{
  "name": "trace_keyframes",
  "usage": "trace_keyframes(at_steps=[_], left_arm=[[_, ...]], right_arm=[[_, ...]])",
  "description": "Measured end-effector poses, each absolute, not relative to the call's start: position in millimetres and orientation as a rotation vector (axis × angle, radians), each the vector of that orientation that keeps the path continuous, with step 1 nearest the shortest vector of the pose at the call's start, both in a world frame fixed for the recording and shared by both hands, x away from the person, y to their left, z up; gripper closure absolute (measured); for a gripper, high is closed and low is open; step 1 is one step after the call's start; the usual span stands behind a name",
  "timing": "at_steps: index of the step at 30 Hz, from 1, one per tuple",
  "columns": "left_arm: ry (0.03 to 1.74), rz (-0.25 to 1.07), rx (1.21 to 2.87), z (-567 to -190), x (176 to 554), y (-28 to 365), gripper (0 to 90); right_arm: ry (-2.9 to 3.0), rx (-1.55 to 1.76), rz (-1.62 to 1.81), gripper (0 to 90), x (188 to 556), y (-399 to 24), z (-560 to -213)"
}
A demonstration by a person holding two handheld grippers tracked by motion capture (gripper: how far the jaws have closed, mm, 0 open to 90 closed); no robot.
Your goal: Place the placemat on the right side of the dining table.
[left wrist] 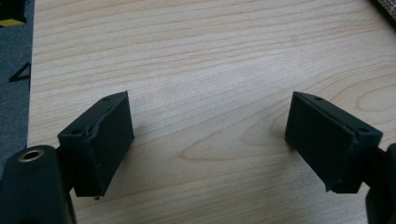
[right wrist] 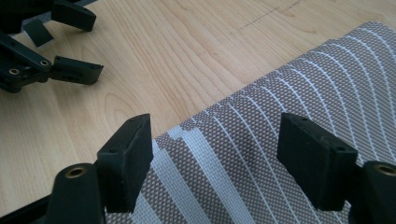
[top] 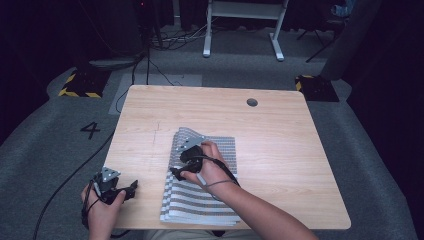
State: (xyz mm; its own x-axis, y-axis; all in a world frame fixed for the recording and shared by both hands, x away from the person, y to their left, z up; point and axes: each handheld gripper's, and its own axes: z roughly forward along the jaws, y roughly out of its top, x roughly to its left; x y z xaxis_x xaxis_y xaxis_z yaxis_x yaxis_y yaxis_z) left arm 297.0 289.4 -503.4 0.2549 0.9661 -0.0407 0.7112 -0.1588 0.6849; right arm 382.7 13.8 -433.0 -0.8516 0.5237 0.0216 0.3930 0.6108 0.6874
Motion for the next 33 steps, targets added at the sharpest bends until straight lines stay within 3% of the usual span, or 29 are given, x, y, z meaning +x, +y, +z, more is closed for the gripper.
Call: trace_keyframes(at_steps=[4, 17, 22, 29, 32, 33], left_arm=[[1.518, 0.558, 1.94, -504, 298, 290, 14.4], [1.515, 0.557, 1.943, -504, 298, 290, 14.3], [1.515, 0.557, 1.943, -504, 298, 290, 14.3], [1.515, 0.557, 1.944, -504, 298, 290, 14.3], [1.515, 0.557, 1.944, -504, 298, 290, 14.3], [1.515, 0.557, 1.944, -504, 298, 290, 14.3]], right_arm=[[2.649, 0.759, 1.034, 27.4, 384, 22, -437], [2.63, 0.802, 0.844, 15.4, 384, 35, -462], [2.663, 0.819, 0.866, 15.4, 386, 28, -468], [2.769, 0.818, 0.9, 17.4, 398, 12, -480], [2.785, 0.777, 0.904, 21.3, 400, 10, -481], [2.8, 0.741, 0.88, 27.7, 399, 10, -479]])
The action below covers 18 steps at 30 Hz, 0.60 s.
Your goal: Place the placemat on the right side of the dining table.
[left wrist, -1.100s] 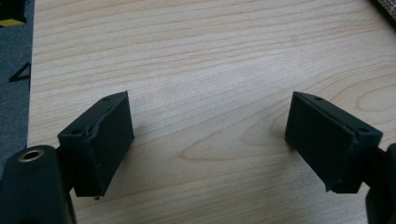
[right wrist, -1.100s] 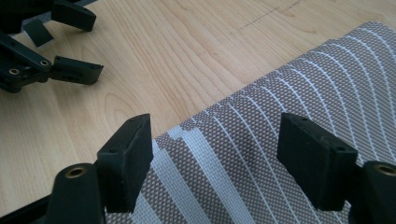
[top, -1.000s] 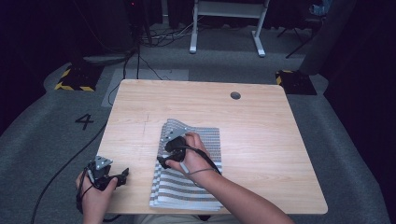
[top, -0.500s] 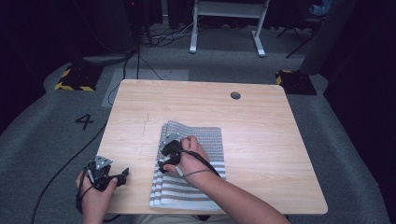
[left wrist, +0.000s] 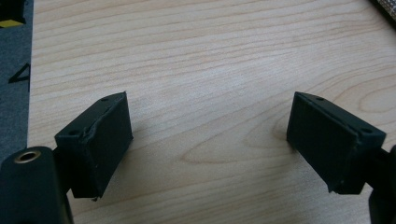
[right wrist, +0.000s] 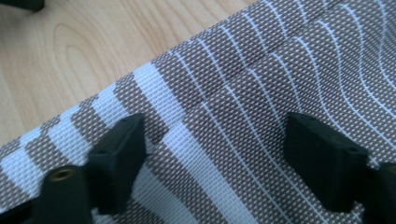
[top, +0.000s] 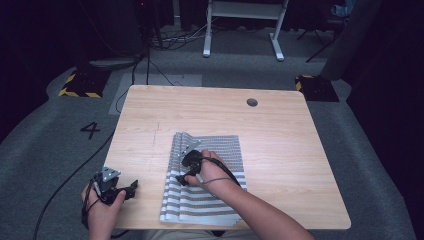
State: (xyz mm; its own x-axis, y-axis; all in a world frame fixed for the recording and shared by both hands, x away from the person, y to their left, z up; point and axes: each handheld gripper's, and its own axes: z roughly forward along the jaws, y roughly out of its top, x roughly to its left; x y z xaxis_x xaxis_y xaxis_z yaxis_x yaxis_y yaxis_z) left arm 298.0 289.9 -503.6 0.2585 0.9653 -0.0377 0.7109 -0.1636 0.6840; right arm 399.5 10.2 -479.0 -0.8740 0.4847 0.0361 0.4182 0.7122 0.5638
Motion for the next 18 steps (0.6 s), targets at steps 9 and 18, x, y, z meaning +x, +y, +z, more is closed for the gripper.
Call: trace_keyframes(at_steps=[9, 18], left_arm=[[1.515, 0.56, 1.943, -504, 298, 290, 14.3], [1.515, 0.557, 1.944, -504, 298, 290, 14.3]], right_arm=[[2.878, 0.699, 0.866, 49.5, 405, 8, -474], [2.944, 0.691, 0.811, 86.5, 403, 8, -465]])
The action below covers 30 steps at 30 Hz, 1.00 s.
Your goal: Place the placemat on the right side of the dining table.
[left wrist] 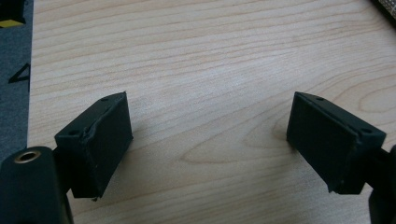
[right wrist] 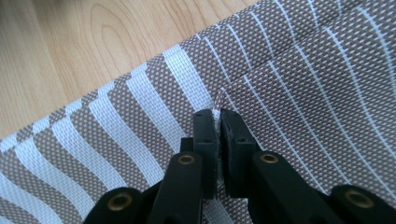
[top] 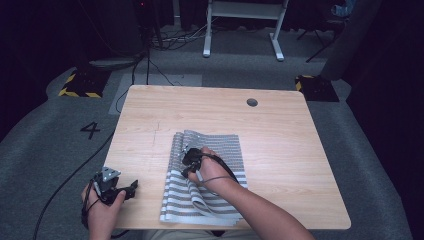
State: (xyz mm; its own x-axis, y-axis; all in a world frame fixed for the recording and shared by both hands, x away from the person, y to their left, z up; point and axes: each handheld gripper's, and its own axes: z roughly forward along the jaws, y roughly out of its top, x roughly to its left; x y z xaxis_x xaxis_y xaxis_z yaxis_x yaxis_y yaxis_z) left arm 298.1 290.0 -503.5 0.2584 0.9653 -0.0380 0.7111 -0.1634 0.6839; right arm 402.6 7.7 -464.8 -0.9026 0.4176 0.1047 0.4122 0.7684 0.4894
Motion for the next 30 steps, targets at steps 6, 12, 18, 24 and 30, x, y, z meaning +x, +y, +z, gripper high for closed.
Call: trace_keyframes(at_steps=[6, 12, 18, 24, 30], left_arm=[[1.515, 0.561, 1.941, -504, 298, 290, 14.3], [1.513, 0.555, 1.942, -504, 298, 290, 14.3], [1.52, 0.56, 1.933, -504, 300, 289, 13.5], [1.521, 0.561, 1.934, -504, 300, 289, 13.4], [1.522, 0.564, 1.933, -504, 300, 289, 13.4]], right_arm=[[2.904, 0.651, 0.861, 87.6, 400, -1, -448], [2.858, 0.642, 0.901, 88.3, 399, -19, -423], [2.785, 0.696, 0.952, 88.6, 398, -54, -383], [2.703, 0.719, 1.012, 88.7, 400, -86, -349], [2.636, 0.754, 1.062, 88.8, 400, -110, -324]])
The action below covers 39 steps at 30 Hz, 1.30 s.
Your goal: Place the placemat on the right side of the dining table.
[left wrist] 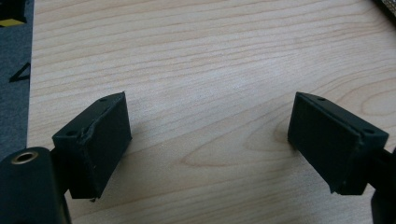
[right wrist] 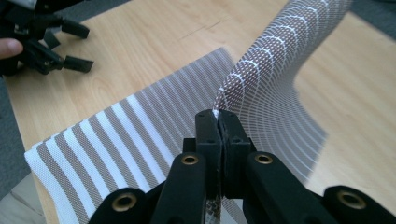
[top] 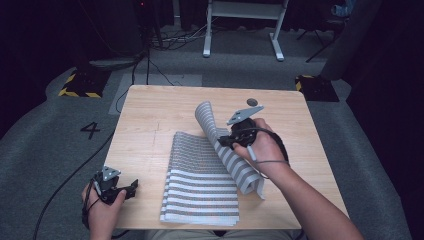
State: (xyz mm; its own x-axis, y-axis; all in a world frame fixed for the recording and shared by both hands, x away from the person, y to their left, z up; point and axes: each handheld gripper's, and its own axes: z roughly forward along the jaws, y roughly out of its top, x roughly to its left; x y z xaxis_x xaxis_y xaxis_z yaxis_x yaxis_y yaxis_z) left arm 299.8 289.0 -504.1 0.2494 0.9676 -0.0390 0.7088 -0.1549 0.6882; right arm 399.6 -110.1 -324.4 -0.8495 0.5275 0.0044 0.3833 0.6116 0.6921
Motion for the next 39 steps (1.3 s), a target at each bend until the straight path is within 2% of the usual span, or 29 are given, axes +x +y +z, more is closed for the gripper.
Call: trace_keyframes(at_steps=[4, 10, 39], left_arm=[[1.522, 0.563, 1.932, -504, 300, 289, 13.5], [1.521, 0.56, 1.935, -504, 300, 289, 13.4], [1.536, 0.558, 1.94, -504, 303, 287, 11.2]], right_arm=[[2.558, 0.77, 1.095, 88.9, 404, -139, -300], [2.495, 0.815, 1.101, 88.9, 409, -167, -284], [2.143, 1.068, 0.879, 89.1, 459, -308, -248]])
